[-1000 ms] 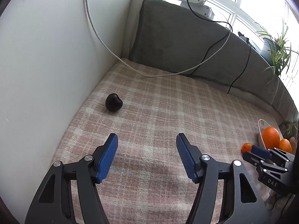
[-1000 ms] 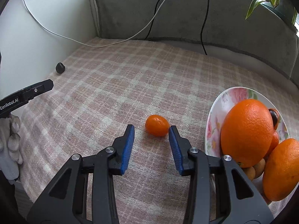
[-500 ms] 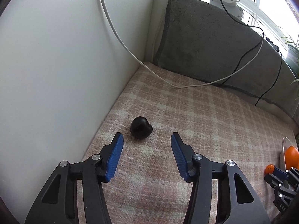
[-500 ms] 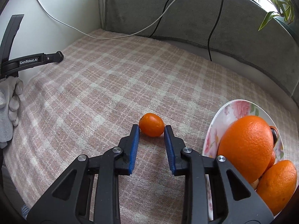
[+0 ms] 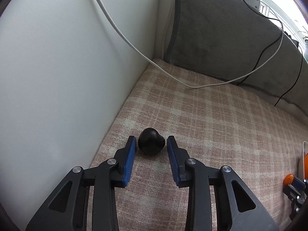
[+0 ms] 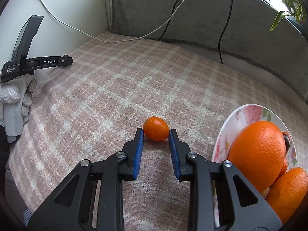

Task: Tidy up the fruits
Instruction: 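Close the left gripper on the dark plum while the right closes on the small tangerine, then carry the plum in the left gripper and tangerine in the right over the plate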

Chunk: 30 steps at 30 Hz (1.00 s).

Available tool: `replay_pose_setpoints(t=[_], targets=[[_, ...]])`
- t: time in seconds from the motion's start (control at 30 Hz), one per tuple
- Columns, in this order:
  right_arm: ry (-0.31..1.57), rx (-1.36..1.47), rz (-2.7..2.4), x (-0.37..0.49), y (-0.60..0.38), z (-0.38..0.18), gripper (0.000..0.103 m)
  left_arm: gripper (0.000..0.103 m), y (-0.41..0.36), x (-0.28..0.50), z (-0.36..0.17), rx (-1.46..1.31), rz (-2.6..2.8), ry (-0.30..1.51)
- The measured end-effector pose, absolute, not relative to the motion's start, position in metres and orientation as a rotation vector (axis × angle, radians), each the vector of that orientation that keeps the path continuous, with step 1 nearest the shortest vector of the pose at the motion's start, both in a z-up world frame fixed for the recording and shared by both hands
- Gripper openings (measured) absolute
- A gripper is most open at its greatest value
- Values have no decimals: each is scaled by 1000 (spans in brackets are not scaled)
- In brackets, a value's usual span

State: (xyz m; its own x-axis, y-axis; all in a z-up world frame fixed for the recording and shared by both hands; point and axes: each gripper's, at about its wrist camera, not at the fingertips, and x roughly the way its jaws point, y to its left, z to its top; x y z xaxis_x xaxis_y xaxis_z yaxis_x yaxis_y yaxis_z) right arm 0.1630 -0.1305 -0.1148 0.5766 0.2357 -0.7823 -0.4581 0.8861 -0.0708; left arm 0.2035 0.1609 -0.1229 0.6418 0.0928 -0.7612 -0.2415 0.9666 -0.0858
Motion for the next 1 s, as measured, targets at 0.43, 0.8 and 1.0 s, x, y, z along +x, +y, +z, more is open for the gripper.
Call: replay_pose_setpoints(t=[0.43,0.8,1.0], targets=[[857,-232,429,161,-136,-108,27,24,158,191,-112,-172,174,814],[821,-194,446,151,-144,-88,27,24,131,162,-89,-177,95,754],[787,-174,449,141,-154,-71,27,24,100,146,-68,-165,38,707]])
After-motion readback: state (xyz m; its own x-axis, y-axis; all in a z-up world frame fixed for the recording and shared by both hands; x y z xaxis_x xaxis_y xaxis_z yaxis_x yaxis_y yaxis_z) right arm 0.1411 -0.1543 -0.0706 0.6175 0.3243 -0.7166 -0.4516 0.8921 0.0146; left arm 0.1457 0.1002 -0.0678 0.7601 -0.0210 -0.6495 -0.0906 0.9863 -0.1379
